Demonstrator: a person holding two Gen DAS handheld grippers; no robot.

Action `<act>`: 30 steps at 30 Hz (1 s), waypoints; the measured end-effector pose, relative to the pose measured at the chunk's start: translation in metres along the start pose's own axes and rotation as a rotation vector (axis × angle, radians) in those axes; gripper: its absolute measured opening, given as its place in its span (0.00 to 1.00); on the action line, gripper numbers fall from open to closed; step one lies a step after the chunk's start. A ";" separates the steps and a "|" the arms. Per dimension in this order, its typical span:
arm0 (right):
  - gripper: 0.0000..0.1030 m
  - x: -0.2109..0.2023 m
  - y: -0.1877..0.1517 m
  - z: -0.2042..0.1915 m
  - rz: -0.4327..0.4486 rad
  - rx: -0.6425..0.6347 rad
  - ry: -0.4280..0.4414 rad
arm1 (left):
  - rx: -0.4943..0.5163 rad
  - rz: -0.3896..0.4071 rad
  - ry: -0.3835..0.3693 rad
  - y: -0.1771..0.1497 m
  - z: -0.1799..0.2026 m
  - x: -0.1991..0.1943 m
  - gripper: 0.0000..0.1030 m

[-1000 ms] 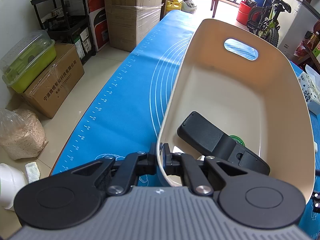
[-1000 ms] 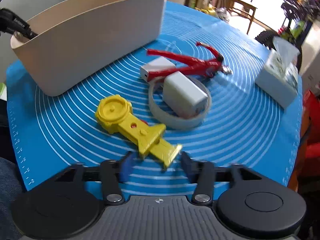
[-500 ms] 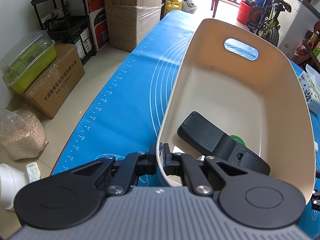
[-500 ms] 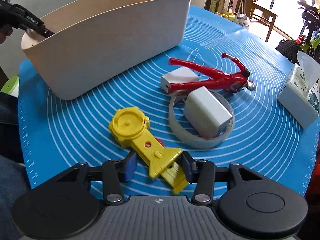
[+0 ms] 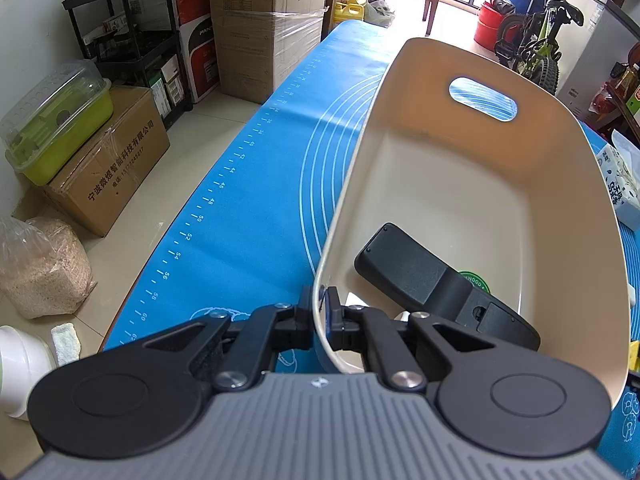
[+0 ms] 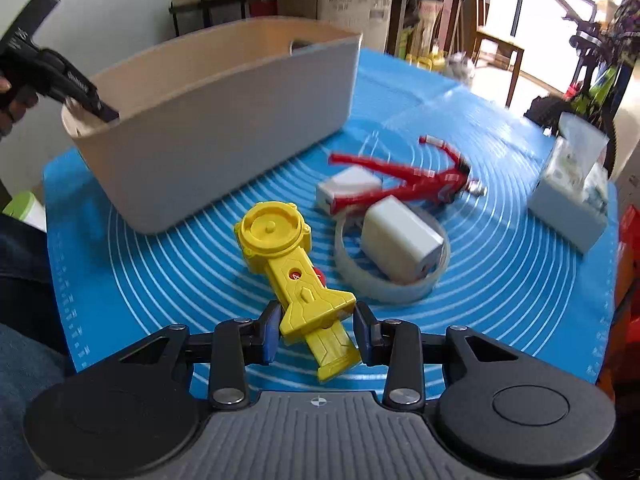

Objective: Organize rigid objects
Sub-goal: 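Grasp the yellow plastic part with the right gripper and drop it into the basket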

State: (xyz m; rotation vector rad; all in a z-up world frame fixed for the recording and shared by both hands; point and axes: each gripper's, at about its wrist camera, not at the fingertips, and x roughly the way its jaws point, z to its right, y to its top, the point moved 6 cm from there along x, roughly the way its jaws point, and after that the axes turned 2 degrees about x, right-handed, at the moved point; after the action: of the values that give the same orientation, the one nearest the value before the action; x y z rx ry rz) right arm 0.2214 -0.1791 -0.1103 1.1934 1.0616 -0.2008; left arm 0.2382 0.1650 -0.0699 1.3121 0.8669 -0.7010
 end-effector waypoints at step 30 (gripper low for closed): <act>0.44 0.028 0.168 -0.118 0.131 -0.182 0.053 | 0.014 -0.001 0.006 -0.001 0.002 0.001 0.06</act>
State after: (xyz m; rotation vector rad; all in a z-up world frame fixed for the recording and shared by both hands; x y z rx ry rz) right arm 0.2761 -0.0014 -0.0187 1.1037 1.0215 0.0289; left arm 0.2379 0.1625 -0.0712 1.3268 0.8686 -0.7051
